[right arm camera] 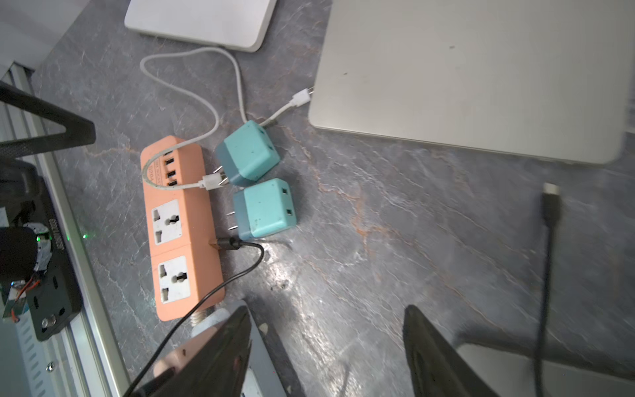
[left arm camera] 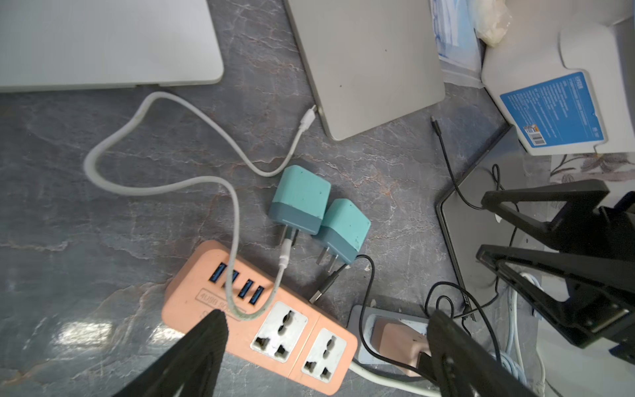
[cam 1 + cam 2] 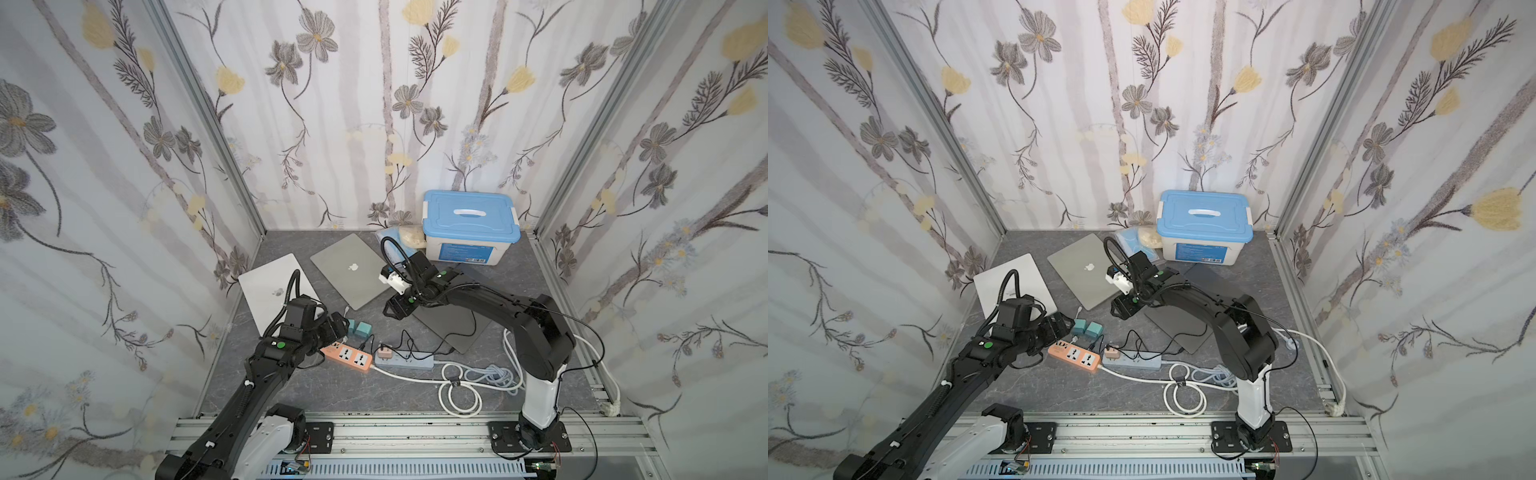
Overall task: Unplug the laptop charger
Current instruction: Place the plug at the center of the board, then remove the charging cable from the laptop.
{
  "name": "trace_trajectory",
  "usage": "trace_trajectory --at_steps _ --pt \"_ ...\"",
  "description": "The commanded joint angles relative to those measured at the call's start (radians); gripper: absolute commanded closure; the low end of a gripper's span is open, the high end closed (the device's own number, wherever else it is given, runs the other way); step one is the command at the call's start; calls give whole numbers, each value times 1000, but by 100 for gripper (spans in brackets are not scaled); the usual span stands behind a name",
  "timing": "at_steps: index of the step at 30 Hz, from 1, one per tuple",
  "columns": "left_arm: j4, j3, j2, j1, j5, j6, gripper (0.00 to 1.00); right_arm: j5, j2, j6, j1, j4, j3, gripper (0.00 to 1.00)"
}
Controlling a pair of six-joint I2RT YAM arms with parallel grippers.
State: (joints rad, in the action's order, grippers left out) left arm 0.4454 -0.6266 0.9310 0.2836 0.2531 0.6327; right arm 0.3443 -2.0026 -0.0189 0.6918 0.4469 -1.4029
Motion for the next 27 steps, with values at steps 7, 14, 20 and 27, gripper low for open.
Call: trace_trajectory --at_steps 7,14,20,27 --pt "-8 -261 184 218 15 -188 5 -122 274 -90 -45 -116 309 19" --pt "6 -370 247 378 32 -240 6 -233 313 -108 -92 -27 372 13" --pt "-27 -467 364 512 110 -269 6 -280 365 -201 -102 21 422 8" --pt "-51 -544 537 620 143 -293 7 -330 463 -328 -95 103 487 2"
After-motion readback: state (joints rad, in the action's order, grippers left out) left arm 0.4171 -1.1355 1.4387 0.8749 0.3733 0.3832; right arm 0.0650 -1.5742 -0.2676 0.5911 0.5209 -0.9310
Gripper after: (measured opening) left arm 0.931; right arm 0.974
